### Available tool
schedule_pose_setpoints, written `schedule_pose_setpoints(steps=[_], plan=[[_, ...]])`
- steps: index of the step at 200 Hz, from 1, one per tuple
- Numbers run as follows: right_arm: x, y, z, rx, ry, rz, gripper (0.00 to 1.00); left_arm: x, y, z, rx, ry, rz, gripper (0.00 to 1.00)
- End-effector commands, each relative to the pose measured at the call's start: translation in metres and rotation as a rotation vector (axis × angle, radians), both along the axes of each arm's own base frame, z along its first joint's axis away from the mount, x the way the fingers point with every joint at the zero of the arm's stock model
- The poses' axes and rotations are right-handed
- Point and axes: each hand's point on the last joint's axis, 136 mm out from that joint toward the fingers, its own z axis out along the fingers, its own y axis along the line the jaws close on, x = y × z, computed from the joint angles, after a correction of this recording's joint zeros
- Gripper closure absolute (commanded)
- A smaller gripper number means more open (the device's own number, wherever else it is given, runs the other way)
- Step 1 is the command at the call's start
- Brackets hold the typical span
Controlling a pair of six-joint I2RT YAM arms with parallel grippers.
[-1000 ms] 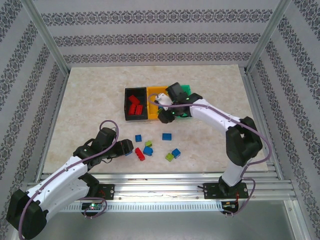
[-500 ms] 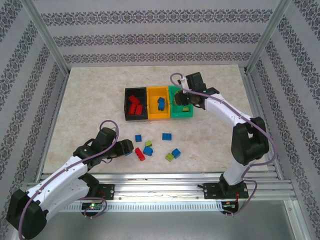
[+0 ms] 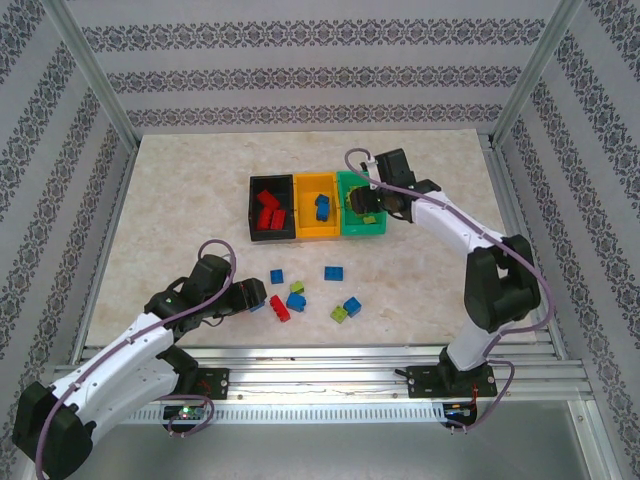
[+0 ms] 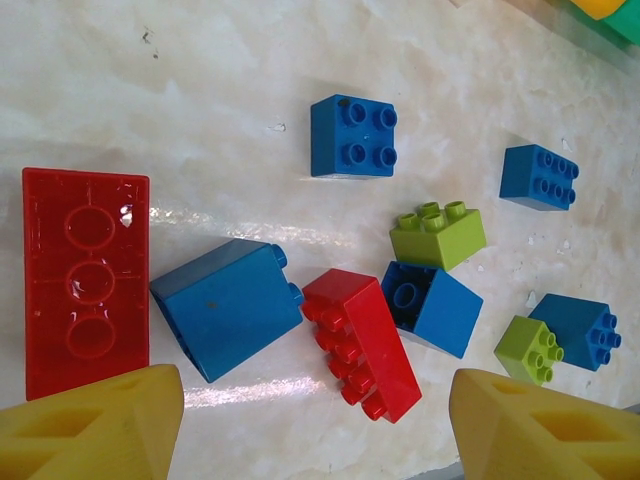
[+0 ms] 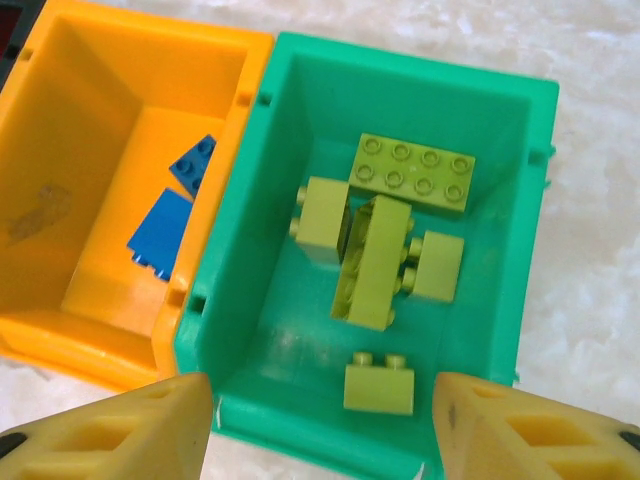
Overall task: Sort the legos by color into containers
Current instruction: Place the lego in the container, then pick up the lego from the middle-left of the table.
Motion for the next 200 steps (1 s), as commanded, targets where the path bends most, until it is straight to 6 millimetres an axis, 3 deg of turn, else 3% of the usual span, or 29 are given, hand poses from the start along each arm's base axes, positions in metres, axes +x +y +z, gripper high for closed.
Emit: schedule_pose_setpoints(steps=[1,45,81,134,200], plan=[[-0.018,0.005,0.013,0.057,-0.04,0.015,0.39,0.008,-0.004,0.01,-0.012,-0.012,0.0,0.29],[-0.051,0.007,0.008,0.113,-0.062,0.049,0.4,0.022,-0.019,0.017,-0.012,-0.012,-0.043,0.3],[-0.066,0.001,0.004,0.088,-0.074,0.054,0.4,0.032,-0.037,0.017,-0.002,-0.007,-0.093,0.32],[-0.074,0.007,-0.012,0.094,-0.052,0.071,0.4,0.041,-0.065,0.017,0.089,0.047,-0.218,0.34],[-0.077,0.0,-0.014,0.071,-0.087,0.05,0.4,0.042,-0.104,-0.012,0.207,0.158,-0.343,0.32]])
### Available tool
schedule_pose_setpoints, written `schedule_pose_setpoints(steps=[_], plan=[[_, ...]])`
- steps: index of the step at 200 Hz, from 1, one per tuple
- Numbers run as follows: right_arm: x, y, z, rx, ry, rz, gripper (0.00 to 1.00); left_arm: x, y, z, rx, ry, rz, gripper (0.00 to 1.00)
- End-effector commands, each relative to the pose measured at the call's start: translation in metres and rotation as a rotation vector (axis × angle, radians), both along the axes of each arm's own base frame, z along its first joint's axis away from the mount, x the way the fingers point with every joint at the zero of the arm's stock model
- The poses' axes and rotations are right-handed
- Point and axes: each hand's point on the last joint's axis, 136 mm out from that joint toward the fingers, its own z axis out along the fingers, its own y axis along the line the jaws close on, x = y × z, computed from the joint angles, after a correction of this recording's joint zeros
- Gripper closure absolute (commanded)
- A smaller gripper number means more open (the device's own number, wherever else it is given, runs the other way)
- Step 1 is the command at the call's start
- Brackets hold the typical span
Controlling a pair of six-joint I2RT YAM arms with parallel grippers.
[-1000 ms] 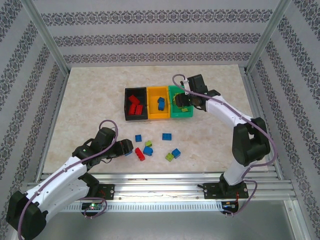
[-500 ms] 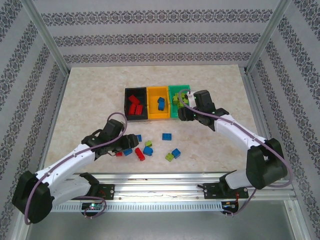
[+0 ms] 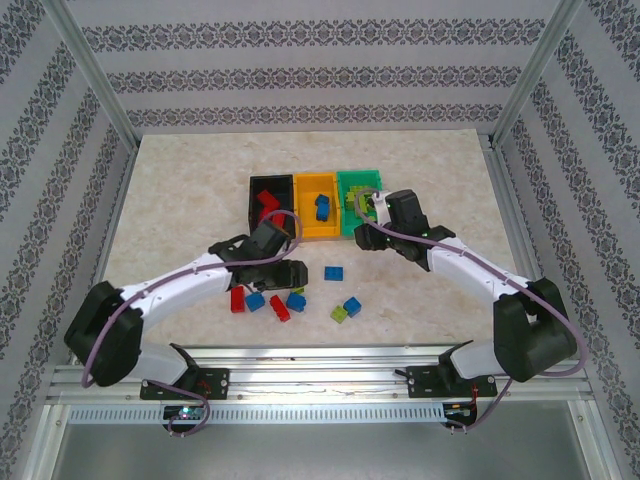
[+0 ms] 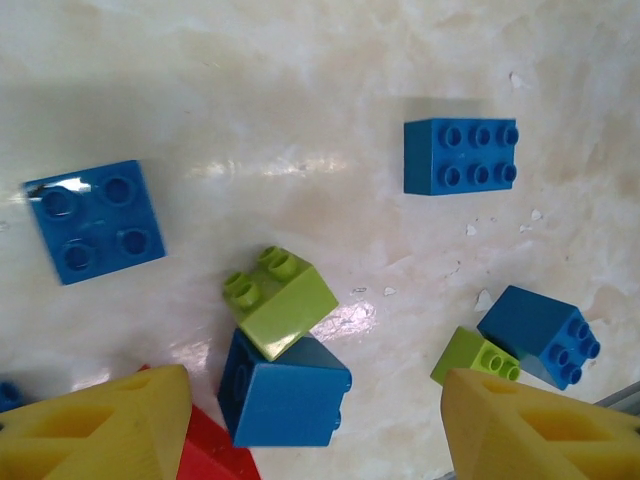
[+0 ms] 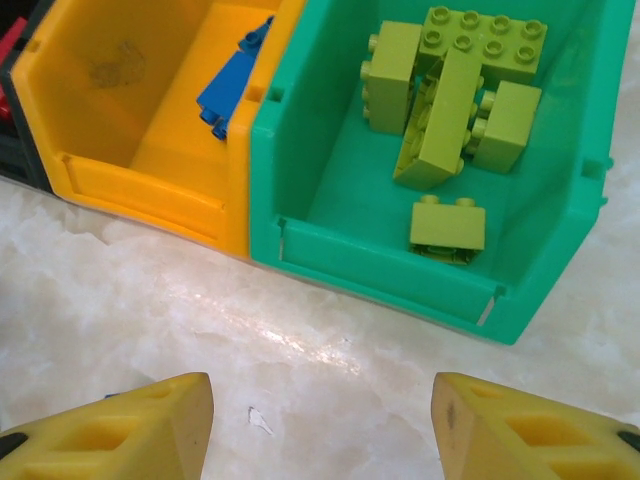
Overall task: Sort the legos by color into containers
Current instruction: Pick up the lego from the middle-left of the table.
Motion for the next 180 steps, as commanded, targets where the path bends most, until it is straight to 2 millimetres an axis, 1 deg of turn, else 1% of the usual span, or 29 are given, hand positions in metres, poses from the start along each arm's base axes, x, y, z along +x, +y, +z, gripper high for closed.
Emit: schedule_pose_setpoints(steps=[1,25,53,93,116,148,180], plan=[[0.001,0.0,0.01,0.007,-0.051,-0.012,0.4,-0.005,-0.008,-0.01,0.078,0.042,-0.065,0.32],[0.0,-0.001,0.012,0.02,-0.065,-0.018,0.39,-0.005,-0.013,-0.019,0.178,0.077,-0.104,0.31],[-0.001,-0.001,0.012,0.02,-0.069,-0.014,0.39,0.0,-0.011,-0.025,0.258,0.084,-0.097,0.3],[0.0,0.0,0.011,0.023,-0.066,-0.013,0.39,0.001,0.0,-0.03,0.359,0.102,-0.07,0.3],[0.0,0.002,0.012,0.033,-0.068,-0.009,0.39,0.001,-0.004,-0.032,0.369,0.104,-0.081,0.3],[0.0,0.003,0.012,0.035,-0.063,-0.005,0.38,0.0,-0.015,-0.044,0.364,0.135,-0.112,0.31],[-0.001,0.001,0.01,0.027,-0.061,-0.009,0.39,0.002,-0.019,-0.049,0.38,0.147,-0.135,0.33]])
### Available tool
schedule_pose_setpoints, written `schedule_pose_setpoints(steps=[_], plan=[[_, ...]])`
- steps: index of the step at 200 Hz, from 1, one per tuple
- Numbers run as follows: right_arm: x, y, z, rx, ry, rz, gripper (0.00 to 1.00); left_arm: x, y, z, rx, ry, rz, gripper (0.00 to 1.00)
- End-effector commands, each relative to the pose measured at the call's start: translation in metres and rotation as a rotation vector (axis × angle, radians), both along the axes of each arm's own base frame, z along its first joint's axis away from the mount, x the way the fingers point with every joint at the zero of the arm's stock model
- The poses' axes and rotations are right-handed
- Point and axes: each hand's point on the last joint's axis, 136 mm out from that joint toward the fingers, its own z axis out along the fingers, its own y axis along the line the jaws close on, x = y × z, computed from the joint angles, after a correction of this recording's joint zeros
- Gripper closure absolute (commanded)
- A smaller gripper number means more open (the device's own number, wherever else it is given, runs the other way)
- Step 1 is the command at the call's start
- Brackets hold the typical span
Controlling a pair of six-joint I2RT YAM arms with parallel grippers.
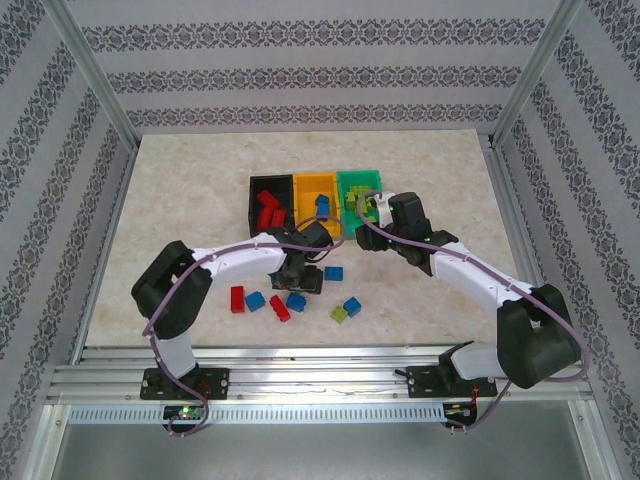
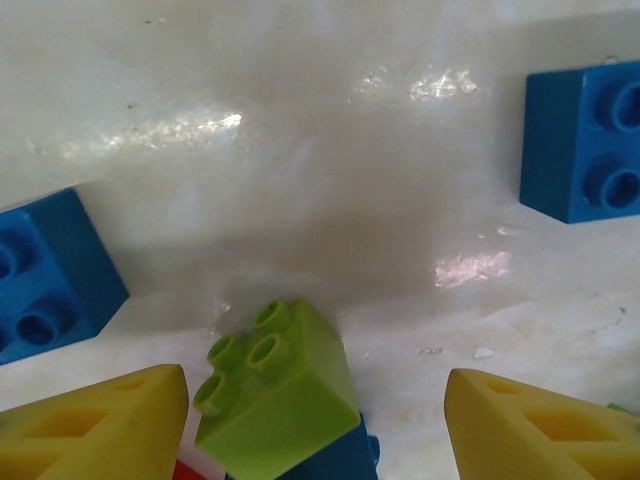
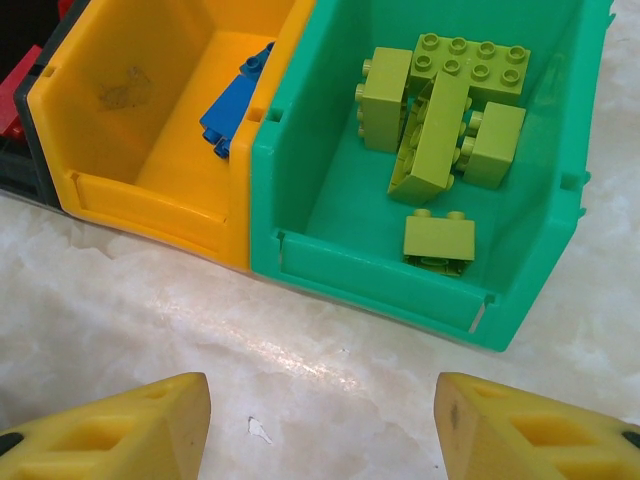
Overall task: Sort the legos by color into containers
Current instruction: Pick up the lego from the middle-left of the table.
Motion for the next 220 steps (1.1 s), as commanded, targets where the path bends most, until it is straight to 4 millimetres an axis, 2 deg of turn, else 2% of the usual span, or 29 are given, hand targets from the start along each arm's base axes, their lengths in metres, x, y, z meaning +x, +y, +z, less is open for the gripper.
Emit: schedule_pose_setpoints(steps=[1,47,114,128,177,220], plan=[[-0.001,0.002,0.003,0.008,-0.015,0.001,0.38,-0.005,-0.001,0.001,0.037,0.025,-0.04,0.33],[-0.002,0.002,0.004,0.009,-0.019,0.0,0.38,-0.006,0.004,0.001,0.107,0.019,-0.061,0.38],[-0.001,0.001,0.004,0.004,-0.023,-0.008,0.38,-0.013,0.01,-0.011,0.16,0.038,-0.072,0.48],[-0.002,0.0,0.004,0.003,-0.021,-0.007,0.39,-0.013,0.009,-0.011,0.158,0.036,-0.079,0.53],[-0.003,-0.002,0.006,0.003,-0.029,-0.017,0.39,-0.01,0.002,-0.004,0.145,0.016,-0.094,0.6],[-0.004,-0.003,0.009,0.006,-0.037,-0.021,0.39,-0.002,-0.01,0.006,0.108,-0.014,-0.108,0.62]])
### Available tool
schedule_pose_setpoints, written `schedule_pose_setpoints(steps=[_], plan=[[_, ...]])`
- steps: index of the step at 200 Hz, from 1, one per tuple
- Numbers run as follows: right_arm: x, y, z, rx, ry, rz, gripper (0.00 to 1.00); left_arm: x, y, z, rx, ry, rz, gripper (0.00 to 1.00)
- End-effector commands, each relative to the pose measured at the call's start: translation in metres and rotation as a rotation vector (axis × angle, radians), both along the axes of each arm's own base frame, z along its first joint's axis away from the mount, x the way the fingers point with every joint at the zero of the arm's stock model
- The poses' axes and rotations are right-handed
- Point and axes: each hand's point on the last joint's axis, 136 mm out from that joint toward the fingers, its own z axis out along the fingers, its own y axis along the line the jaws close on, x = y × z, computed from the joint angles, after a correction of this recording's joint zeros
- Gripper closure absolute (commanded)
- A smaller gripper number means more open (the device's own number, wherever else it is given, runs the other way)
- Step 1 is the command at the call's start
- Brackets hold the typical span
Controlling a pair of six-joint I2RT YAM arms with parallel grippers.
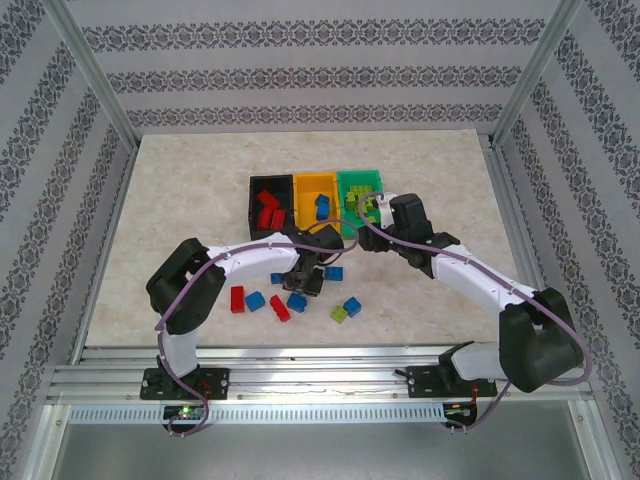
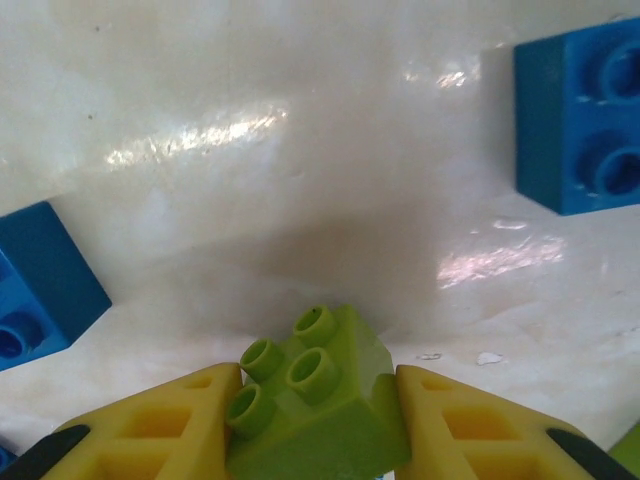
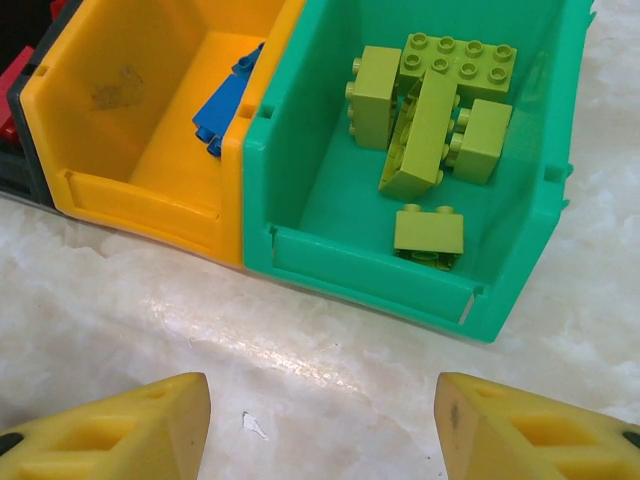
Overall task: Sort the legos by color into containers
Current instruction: Pick up the lego from the middle-left of the table, then place the lego in the container.
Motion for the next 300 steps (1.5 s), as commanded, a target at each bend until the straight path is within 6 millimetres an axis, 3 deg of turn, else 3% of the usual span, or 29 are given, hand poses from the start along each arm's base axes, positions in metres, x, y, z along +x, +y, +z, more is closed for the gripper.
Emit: schedule_pose_setpoints(steps=[1,26,59,96,140,171,194,239,300], plan=[[-0.002,0.001,0.007,0.011,-0.026,-0.006,0.39,0.0,-0.005,0.008,0.014,-0.01,-0.04,0.62],[-0.001,-0.003,0.008,0.008,-0.034,-0.026,0.38,0.007,-0.017,0.016,-0.032,-0.032,-0.053,0.62],[0.001,-0.016,0.006,0.099,-0.003,-0.109,0.39,0.033,-0.044,0.037,-0.12,-0.076,-0.079,0.62],[0.004,-0.029,0.001,0.184,0.044,-0.155,0.39,0.079,-0.073,0.068,-0.206,-0.147,-0.095,0.62],[0.001,-0.047,0.009,0.35,0.0,-0.228,0.39,0.138,-0.089,0.101,-0.286,-0.246,-0.058,0.61],[-0.001,-0.052,0.015,0.347,-0.028,-0.241,0.39,0.178,-0.097,0.108,-0.361,-0.269,-0.017,0.6],[0.0,-0.054,0.013,0.339,-0.041,-0.246,0.39,0.195,-0.108,0.111,-0.394,-0.268,-0.026,0.57],[0.002,-0.052,0.008,0.344,-0.028,-0.236,0.39,0.212,-0.11,0.111,-0.368,-0.276,-0.028,0.47],[0.005,-0.04,0.003,0.39,-0.007,-0.195,0.39,0.189,-0.097,0.136,-0.379,-0.336,-0.04,0.42]])
